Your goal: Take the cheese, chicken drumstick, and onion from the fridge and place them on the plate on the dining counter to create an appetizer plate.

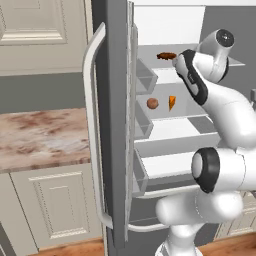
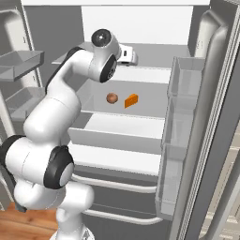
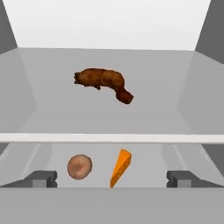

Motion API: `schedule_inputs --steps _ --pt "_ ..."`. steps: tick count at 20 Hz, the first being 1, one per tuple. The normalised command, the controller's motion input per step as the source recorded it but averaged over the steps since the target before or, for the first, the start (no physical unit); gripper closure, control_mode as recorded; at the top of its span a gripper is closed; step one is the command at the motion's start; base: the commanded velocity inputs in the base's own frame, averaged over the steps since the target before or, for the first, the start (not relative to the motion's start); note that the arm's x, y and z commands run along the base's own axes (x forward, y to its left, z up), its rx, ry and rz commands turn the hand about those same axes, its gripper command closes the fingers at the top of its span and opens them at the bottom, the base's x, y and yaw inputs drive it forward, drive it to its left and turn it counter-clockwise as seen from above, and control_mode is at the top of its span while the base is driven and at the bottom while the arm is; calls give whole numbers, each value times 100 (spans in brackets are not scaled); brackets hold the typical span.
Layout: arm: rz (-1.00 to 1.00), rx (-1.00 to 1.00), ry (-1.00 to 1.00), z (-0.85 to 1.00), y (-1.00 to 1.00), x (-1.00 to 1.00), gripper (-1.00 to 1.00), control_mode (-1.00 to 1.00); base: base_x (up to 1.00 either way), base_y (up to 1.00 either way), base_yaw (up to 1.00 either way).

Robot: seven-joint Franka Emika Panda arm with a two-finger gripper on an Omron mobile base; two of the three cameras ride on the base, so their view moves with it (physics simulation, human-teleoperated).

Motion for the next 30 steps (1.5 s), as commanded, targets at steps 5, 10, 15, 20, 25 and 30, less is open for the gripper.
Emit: schedule_inputs --steps 5,10,15,20,25,30 --pt "5 0 1 0 -14 52 -100 -100 0 0 0" --pt "11 -1 1 2 -7 34 -100 -100 0 0 0" --pt "12 -10 0 15 0 9 -100 -100 0 0 0" --pt "14 -10 0 2 0 32 -100 -100 0 0 0" --pt "13 -4 0 -10 0 42 -100 -100 0 0 0" --pt "11 -2 0 -13 0 49 -100 -100 0 0 0"
